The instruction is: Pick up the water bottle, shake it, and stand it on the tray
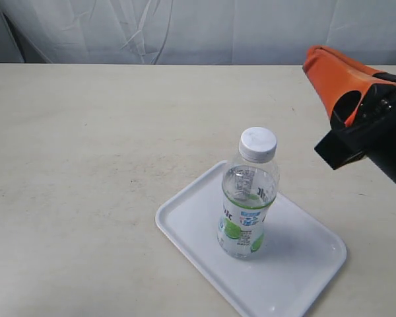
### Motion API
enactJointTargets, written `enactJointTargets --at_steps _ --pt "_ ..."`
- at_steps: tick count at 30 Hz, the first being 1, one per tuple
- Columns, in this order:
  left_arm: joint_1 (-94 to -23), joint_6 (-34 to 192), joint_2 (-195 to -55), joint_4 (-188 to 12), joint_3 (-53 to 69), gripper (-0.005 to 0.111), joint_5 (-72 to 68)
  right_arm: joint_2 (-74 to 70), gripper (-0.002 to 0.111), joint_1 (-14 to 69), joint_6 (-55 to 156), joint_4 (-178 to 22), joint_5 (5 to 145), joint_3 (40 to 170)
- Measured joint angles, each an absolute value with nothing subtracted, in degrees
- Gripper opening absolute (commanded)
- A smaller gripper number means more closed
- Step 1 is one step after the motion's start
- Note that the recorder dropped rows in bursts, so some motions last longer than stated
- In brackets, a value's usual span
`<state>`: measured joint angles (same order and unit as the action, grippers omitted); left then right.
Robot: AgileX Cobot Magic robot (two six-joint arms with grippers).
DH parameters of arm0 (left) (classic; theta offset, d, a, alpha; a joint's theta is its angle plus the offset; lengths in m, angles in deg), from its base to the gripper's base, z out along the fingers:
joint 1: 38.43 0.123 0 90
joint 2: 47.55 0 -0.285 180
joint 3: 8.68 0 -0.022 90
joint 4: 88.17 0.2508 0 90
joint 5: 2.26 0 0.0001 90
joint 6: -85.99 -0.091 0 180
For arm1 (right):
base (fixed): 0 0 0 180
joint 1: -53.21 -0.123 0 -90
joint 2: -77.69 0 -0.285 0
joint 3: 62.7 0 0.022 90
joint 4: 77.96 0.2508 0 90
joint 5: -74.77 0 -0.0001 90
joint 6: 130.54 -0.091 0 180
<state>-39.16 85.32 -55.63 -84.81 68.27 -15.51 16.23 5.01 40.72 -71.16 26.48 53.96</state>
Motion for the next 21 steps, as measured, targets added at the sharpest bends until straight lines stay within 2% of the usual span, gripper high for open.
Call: enactJointTargets --at_steps 6,9,11,15,17,21 --pt "-39.16 85.32 -55.63 -84.81 68.27 0.0 -15.51 16.23 0.003 5.01 46.35 -65.08 27.42 53.96" --pt "-39.16 85.32 -55.63 -84.81 68.27 0.0 -15.51 22.01 0.003 7.71 57.44 -58.04 40.25 53.96" --pt "-39.16 85.32 -55.63 -84.81 68.27 0.0 -15.51 28.94 0.003 14.46 62.82 -55.29 50.96 53.96" --pt "-39.16 85.32 -55.63 -84.81 68.27 0.0 -15.51 46.67 0.003 36.6 66.02 -54.95 72.23 53.96" --pt "-39.16 85.32 -55.63 -84.81 68.27 0.0 -15.51 53.71 0.003 43.8 66.24 -56.89 79.24 53.96" --pt "-39.16 85.32 -55.63 -84.81 68.27 0.0 -15.51 59.54 0.003 49.65 66.38 -59.11 85.0 52.89"
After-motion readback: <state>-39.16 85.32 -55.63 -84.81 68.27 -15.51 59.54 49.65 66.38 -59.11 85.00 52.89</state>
